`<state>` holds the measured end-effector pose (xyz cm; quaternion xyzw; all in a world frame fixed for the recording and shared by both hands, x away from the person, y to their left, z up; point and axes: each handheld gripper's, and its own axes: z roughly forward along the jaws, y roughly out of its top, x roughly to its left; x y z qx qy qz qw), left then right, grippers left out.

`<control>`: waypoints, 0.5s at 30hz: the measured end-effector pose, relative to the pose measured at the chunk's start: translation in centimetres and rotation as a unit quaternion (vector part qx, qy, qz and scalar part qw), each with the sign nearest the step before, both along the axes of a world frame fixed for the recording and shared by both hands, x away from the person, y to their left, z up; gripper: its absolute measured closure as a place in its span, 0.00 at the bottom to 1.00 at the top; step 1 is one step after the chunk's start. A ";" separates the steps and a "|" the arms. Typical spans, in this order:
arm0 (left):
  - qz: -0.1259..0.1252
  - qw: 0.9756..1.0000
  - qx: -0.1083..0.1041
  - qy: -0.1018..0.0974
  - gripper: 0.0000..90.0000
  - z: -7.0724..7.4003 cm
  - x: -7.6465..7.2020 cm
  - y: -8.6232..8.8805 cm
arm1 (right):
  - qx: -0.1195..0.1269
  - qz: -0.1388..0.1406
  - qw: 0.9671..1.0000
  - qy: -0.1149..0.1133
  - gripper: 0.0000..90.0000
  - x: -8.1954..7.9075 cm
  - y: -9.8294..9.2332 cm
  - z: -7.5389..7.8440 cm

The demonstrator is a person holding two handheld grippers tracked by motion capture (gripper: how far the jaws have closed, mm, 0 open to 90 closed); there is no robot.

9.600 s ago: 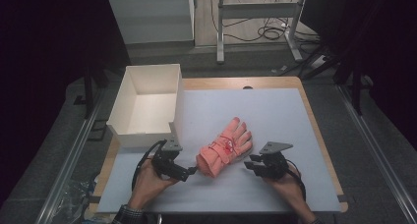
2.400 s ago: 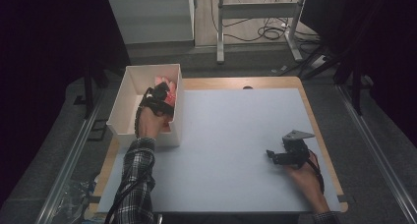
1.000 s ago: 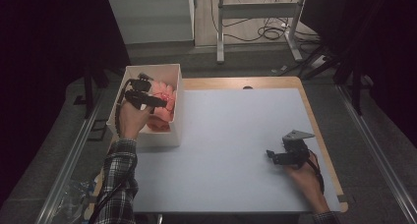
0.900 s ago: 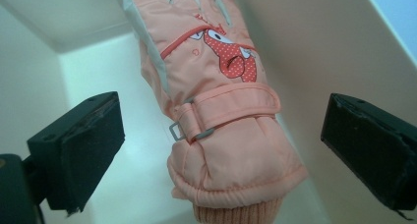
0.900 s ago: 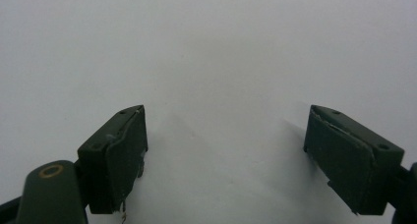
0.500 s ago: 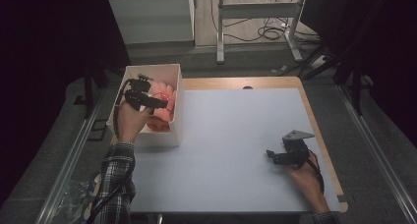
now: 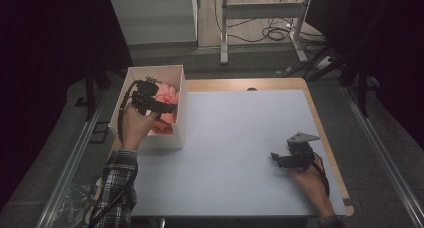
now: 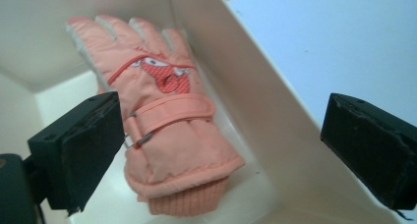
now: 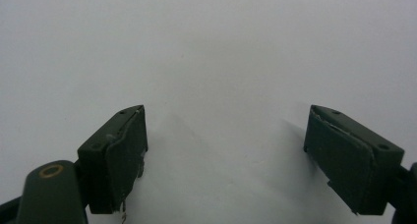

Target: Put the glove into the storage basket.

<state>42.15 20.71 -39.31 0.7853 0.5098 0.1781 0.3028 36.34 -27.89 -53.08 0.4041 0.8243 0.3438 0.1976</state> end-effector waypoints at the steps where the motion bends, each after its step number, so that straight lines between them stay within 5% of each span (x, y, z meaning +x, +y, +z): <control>1: 0.000 1.000 0.000 0.000 0.03 0.0 0.0 0.0 | 0.000 0.000 1.000 0.000 0.19 0.0 0.0 0.0; 15: -0.061 0.998 -0.002 -0.024 0.03 1.1 -1.8 -3.4 | 0.000 0.000 1.000 0.000 0.19 0.0 0.0 0.0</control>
